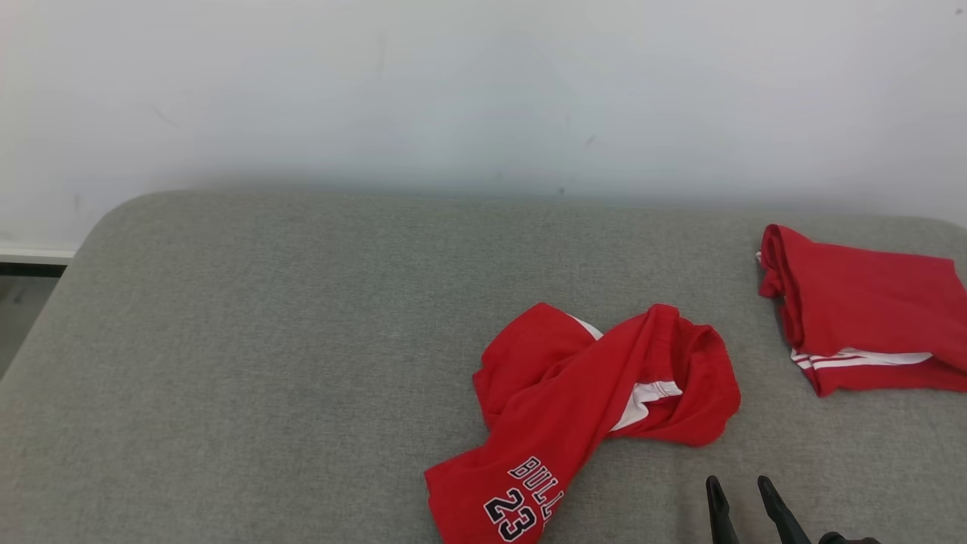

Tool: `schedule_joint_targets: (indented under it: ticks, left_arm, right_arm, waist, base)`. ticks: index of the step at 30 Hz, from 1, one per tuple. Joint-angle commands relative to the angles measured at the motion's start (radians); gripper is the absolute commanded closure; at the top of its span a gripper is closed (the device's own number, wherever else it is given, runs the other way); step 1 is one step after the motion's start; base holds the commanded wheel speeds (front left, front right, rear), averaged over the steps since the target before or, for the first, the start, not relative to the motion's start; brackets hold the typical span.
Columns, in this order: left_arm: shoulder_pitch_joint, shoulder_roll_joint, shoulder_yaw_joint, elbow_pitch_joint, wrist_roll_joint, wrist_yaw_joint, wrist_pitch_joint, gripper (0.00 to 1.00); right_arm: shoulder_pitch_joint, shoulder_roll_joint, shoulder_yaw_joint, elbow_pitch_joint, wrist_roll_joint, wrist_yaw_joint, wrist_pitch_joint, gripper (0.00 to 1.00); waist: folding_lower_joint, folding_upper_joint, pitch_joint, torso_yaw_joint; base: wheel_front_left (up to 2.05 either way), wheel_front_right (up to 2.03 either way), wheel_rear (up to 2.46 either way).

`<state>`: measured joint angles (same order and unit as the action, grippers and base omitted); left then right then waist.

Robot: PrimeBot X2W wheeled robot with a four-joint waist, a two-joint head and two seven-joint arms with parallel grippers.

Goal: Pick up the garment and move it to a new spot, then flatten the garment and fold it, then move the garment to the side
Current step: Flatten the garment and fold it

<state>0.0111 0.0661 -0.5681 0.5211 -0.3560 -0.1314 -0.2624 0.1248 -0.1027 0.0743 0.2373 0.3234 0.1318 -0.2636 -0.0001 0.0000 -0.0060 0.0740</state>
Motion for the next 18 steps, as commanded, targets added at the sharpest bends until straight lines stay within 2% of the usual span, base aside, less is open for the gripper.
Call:
schedule_joint_targets:
  ticks: [1, 3, 4, 5, 6, 13, 18]
  left_arm:
    - [-0.009, -0.028, -0.025, 0.03, -0.019, 0.002, -0.002, 0.0]
    - [-0.052, -0.026, -0.038, 0.052, -0.044, 0.002, -0.002, 0.0]
    - [-0.064, -0.024, -0.041, 0.051, -0.042, 0.002, -0.002, 0.13]
    - [-0.079, -0.026, -0.037, 0.037, -0.044, 0.002, -0.003, 0.61]
    - [-0.088, -0.027, -0.037, 0.029, -0.05, 0.002, -0.002, 1.0]
    - [-0.076, -0.015, 0.053, -0.05, 0.012, 0.002, -0.002, 1.0]
    - [-0.031, 0.004, 0.098, -0.168, 0.045, 0.002, -0.002, 1.0]
  right_arm:
    - [-0.005, 0.003, 0.0, -0.002, -0.003, -0.002, -0.001, 0.0]
    - [-0.024, 0.006, 0.005, -0.004, -0.002, -0.002, -0.001, 0.0]
    - [-0.025, 0.005, 0.005, -0.004, -0.002, -0.002, -0.001, 0.0]
    - [-0.025, 0.004, 0.005, -0.004, -0.001, -0.002, -0.001, 0.0]
    - [-0.026, 0.005, 0.004, -0.004, -0.001, -0.002, -0.001, 0.0]
    - [-0.011, 0.013, -0.01, 0.001, 0.0, -0.002, -0.001, 0.0]
    - [-0.007, 0.022, -0.014, 0.0, -0.001, -0.002, -0.001, 0.0]
  waist:
    - [0.0001, 0.0, 0.007, -0.022]
    - [0.0001, 0.0, 0.011, -0.038]
    - [0.0001, 0.0, 0.011, -0.041]
    - [0.0001, 0.0, 0.012, -0.043]
    - [0.0001, 0.0, 0.013, -0.044]
    - [0.0001, 0.0, 0.012, -0.018]
    - [0.0001, 0.0, 0.013, 0.018]
  base:
    - [0.0, 0.0, 0.0]
    - [0.0, 0.0, 0.0]
    - [0.0, 0.0, 0.0]
    - [0.0, 0.0, 0.0]
    - [0.0, 0.0, 0.0]
    - [0.0, 0.0, 0.0]
    - [0.0, 0.0, 0.0]
